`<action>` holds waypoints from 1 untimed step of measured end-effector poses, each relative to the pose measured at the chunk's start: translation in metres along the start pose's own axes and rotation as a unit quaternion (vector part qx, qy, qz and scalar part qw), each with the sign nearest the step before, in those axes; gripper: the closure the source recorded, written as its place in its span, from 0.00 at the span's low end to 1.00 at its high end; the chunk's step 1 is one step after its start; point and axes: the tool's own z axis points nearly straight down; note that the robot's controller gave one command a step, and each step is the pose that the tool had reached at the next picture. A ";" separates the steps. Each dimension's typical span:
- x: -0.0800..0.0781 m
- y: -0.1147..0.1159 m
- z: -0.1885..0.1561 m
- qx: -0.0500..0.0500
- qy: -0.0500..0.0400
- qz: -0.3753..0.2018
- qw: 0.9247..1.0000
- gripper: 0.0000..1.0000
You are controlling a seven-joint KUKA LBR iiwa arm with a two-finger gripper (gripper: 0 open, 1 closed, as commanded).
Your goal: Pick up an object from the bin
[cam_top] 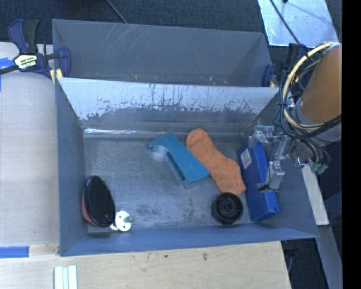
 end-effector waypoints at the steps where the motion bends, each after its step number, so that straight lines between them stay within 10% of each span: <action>1: -0.002 0.000 -0.005 0.001 -0.004 -0.002 1.000 0.00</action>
Offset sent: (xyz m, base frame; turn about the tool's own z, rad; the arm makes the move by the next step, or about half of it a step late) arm -0.0032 0.0267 -0.0688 0.0539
